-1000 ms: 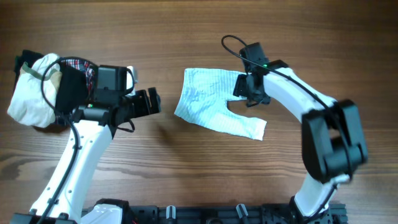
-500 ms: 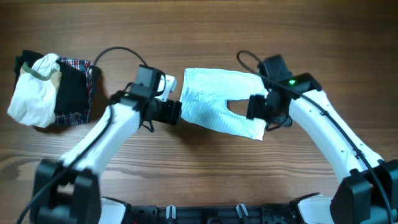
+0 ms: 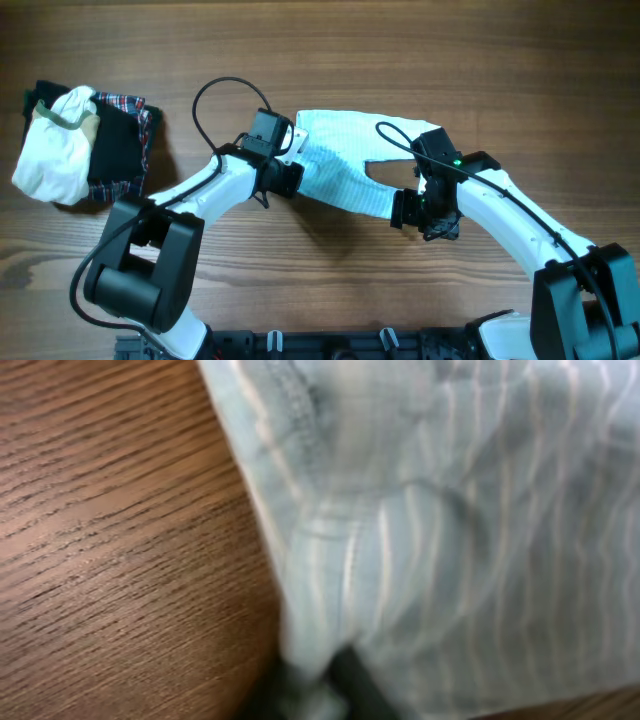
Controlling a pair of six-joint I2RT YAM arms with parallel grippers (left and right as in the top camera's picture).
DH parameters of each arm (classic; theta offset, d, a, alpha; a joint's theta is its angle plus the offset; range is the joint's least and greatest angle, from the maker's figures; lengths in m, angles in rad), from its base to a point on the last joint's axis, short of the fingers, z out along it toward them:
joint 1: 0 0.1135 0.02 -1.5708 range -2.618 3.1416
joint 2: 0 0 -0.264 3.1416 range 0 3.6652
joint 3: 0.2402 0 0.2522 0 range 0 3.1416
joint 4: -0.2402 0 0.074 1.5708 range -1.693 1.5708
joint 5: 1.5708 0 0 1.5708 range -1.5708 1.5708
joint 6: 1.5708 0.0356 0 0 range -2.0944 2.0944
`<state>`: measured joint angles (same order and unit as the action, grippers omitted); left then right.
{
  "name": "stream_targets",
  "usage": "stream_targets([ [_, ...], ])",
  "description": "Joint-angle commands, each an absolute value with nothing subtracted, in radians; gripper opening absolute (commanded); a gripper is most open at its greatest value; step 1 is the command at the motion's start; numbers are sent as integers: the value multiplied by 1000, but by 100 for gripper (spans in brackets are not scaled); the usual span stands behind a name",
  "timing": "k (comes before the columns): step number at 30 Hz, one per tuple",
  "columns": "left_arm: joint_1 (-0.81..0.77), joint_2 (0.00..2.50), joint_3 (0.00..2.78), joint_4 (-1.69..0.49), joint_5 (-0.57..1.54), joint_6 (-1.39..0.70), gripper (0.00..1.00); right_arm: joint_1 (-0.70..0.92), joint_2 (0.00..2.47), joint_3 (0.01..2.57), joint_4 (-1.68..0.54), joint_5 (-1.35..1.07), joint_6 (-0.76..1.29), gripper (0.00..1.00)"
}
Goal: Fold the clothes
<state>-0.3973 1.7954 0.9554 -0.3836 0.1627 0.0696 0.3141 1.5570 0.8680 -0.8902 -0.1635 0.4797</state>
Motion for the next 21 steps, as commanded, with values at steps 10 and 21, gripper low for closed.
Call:
stream_targets([
  [10,-402,1818,963,-455,156,41,4,311,1566,850,-835,-181,446,57],
  [21,-402,1818,963,-469,156,41,4,311,1567,678,-602,-104,487,52],
])
